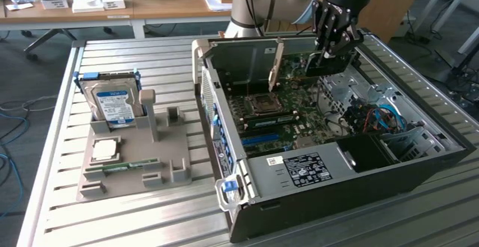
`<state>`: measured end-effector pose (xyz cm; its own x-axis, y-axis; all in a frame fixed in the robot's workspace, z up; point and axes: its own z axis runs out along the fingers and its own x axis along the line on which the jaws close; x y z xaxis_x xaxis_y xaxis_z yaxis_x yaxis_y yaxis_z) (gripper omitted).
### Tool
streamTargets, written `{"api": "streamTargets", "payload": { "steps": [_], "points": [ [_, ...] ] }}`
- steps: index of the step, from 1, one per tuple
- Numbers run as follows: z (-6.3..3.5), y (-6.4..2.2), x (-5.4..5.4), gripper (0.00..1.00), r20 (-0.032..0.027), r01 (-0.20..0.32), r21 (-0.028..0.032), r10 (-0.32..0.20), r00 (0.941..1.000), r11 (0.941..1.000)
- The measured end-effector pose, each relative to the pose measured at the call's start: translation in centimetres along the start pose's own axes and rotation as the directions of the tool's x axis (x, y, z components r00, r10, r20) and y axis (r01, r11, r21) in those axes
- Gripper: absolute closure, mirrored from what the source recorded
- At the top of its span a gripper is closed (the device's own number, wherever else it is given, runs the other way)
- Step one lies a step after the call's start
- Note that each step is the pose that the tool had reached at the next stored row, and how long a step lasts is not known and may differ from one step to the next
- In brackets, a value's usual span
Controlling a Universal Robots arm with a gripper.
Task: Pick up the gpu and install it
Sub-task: 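Insert the gpu into the slot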
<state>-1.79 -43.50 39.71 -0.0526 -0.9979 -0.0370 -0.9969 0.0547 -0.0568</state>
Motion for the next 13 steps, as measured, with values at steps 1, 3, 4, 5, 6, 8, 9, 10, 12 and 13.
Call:
{"api": "streamTargets", "payload": {
  "steps": [1,3,4,5,6,8,9,10,12,13],
  "points": [
    [0.01,0.0,0.0,0.73,0.0,0.0,0.0,0.0,1.0,1.0],
    [0.08,0.0,0.0,0.73,0.0002,0.0,0.0001,0.0,1.0,1.0],
    [0.09,0.0,0.0,0.73,0.0,0.0,0.0,0.0,1.0,1.0],
    [0.09,0.0,0.0,0.73,0.0,0.0,0.0,0.0,1.0,1.0],
    [0.09,0.0,0.0,0.73,-0.0001,0.0,0.0,0.0,1.0,1.0],
    [0.09,0.0,0.0,0.73,0.0,0.0,0.0,0.0,1.0,1.0],
    [0.09,0.01,0.0,0.73,0.0,0.0,0.0,0.0,1.0,1.0],
    [0.13,0.01,0.0,0.73,0.0002,0.0,0.0001,0.0,1.0,1.0],
    [0.17,0.02,0.0,0.73,0.0,0.0,0.0,0.0,1.0,1.0],
    [0.17,0.02,0.01,0.73,-0.0001,0.0,0.0,0.0,1.0,1.0]
  ]
}}
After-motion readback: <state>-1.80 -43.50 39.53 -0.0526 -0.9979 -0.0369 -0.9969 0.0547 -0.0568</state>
